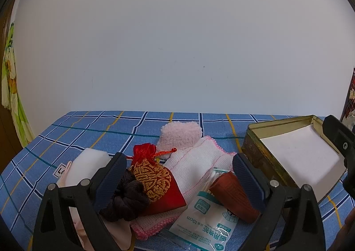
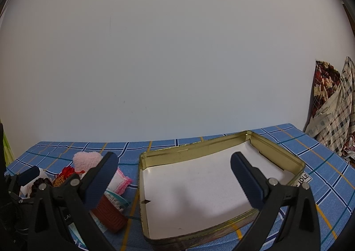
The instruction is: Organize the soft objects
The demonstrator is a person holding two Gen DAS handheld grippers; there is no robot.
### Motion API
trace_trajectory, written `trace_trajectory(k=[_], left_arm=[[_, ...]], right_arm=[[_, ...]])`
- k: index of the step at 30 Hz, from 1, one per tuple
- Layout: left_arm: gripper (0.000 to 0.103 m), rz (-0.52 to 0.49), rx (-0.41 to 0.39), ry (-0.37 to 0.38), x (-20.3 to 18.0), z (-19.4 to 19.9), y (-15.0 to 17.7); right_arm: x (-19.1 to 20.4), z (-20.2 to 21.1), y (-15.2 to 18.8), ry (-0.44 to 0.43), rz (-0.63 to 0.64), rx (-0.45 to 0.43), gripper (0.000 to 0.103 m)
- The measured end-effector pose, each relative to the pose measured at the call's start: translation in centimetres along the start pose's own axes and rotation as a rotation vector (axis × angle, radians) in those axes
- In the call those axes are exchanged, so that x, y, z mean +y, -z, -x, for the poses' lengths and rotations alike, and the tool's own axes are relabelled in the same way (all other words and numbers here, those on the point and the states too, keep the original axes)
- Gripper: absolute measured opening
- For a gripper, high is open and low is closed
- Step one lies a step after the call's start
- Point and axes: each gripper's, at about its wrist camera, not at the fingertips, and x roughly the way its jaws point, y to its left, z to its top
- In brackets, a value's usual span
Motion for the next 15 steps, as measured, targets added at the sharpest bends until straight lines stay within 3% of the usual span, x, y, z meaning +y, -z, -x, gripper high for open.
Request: trace_trajectory(k=[15], left_arm=[[0.098,0.001,0.006,0.001,0.06,-0.11,-0.01]], right_arm=[[0.05,-0.04,0.10,0.002,0.003,0.003,0.103]])
